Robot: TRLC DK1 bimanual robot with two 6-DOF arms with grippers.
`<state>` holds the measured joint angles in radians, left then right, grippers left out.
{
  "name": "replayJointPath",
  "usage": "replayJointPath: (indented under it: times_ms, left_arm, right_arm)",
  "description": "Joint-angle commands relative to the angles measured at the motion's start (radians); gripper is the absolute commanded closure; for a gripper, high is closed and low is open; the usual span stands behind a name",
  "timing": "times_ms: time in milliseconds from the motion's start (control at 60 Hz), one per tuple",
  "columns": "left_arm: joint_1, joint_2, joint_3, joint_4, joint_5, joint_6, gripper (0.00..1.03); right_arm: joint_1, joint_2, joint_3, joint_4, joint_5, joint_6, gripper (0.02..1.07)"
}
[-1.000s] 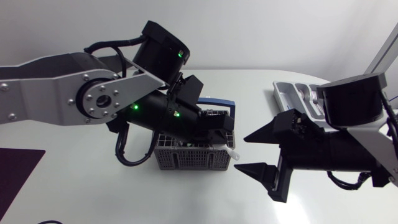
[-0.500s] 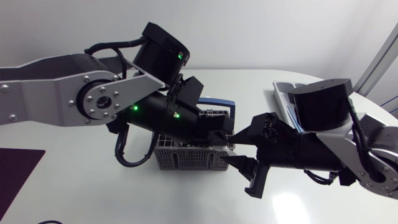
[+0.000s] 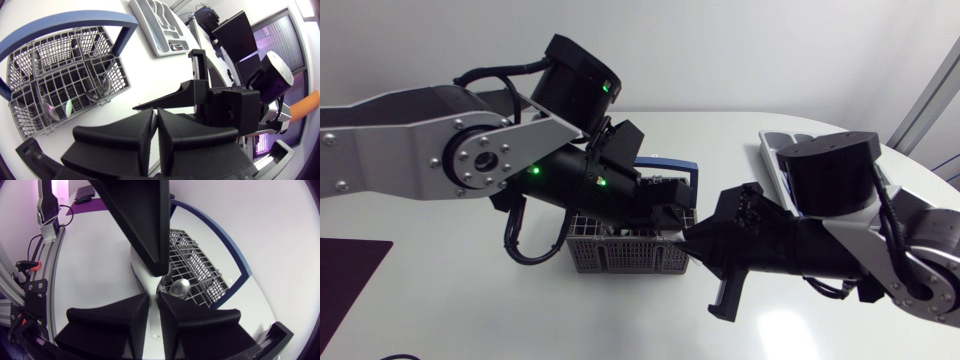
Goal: Unload the cutlery basket into the drawer organizer.
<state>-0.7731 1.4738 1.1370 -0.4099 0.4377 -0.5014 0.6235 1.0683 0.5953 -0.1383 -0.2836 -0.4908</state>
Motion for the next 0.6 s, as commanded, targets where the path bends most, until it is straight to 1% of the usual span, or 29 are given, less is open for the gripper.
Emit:
replayJointPath:
  times_ms: [0,100,183,233,350,450,500,550,583]
  left_arm:
    - [0.005,0.013,-0.028,0.006,0.015,-0.020,1.00]
    - [0.009,0.010,-0.028,0.008,0.015,-0.026,1.00]
    - [0.009,0.010,-0.028,0.008,0.018,-0.028,0.94]
    - [0.009,0.008,-0.028,0.008,0.021,-0.029,0.89]
    - [0.017,-0.001,-0.026,0.008,0.038,-0.045,0.70]
    - [0.017,-0.007,-0.026,0.006,0.045,-0.043,0.60]
    - [0.017,-0.007,-0.026,0.006,0.053,-0.043,0.59]
    - [0.018,-0.010,-0.023,0.005,0.061,-0.042,0.53]
    - [0.026,-0.013,-0.019,-0.003,0.062,-0.043,0.52]
  right_arm:
    - [0.004,0.010,-0.031,0.017,0.006,0.032,1.01]
    - [0.010,0.013,-0.035,0.017,0.015,0.032,1.01]
    - [0.016,0.015,-0.038,0.020,0.026,0.035,1.01]
    - [0.019,0.013,-0.038,0.019,0.027,0.040,1.01]
    - [0.031,0.012,-0.035,0.008,0.037,0.043,1.01]
    - [0.039,0.013,-0.037,0.005,0.049,0.046,1.01]
    - [0.039,0.013,-0.038,0.006,0.049,0.047,1.01]
    - [0.039,0.010,-0.042,0.003,0.049,0.047,1.01]
    - [0.039,0.007,-0.043,0.002,0.049,0.047,1.01]
